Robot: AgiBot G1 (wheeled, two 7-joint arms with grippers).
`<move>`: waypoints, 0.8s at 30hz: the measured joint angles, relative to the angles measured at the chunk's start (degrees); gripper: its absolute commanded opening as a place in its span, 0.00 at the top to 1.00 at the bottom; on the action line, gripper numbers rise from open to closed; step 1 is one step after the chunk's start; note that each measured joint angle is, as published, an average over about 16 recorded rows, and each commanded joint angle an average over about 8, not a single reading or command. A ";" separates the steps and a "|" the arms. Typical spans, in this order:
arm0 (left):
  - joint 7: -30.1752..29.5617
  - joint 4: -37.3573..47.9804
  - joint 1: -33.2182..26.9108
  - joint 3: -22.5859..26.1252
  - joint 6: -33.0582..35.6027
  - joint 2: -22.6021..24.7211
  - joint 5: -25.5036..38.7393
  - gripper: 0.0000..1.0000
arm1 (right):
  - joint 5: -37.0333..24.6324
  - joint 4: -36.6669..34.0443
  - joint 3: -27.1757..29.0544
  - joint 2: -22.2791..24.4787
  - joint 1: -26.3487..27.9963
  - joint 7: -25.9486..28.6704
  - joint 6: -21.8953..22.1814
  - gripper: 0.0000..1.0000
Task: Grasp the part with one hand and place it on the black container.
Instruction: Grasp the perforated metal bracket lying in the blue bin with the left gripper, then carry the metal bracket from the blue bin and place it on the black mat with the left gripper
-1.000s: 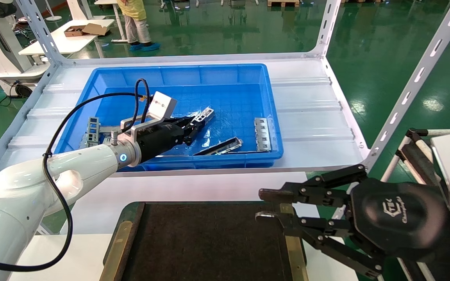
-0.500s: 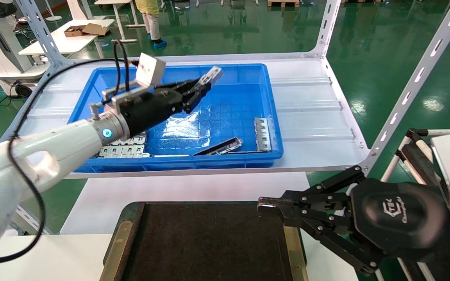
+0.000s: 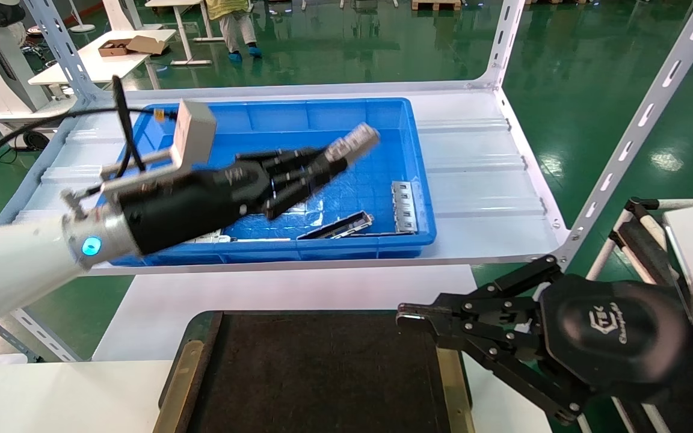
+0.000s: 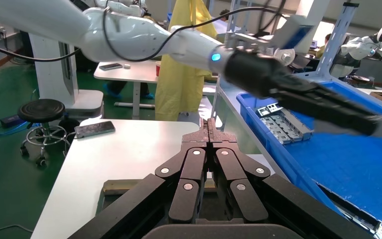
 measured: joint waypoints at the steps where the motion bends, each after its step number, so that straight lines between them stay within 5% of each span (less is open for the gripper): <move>1: -1.12 -2.16 1.47 0.01 0.75 -0.73 -0.37 1.00 | 0.00 0.00 0.00 0.00 0.00 0.00 0.00 1.00; 11: -13.18 -22.39 17.96 0.55 -2.54 -6.48 -1.44 1.00 | 0.01 0.00 -0.01 0.00 0.00 0.00 0.00 1.00; 24: -30.36 -38.98 37.44 4.53 -29.65 -7.81 8.50 1.00 | 0.01 0.00 -0.02 0.01 0.00 -0.01 0.01 1.00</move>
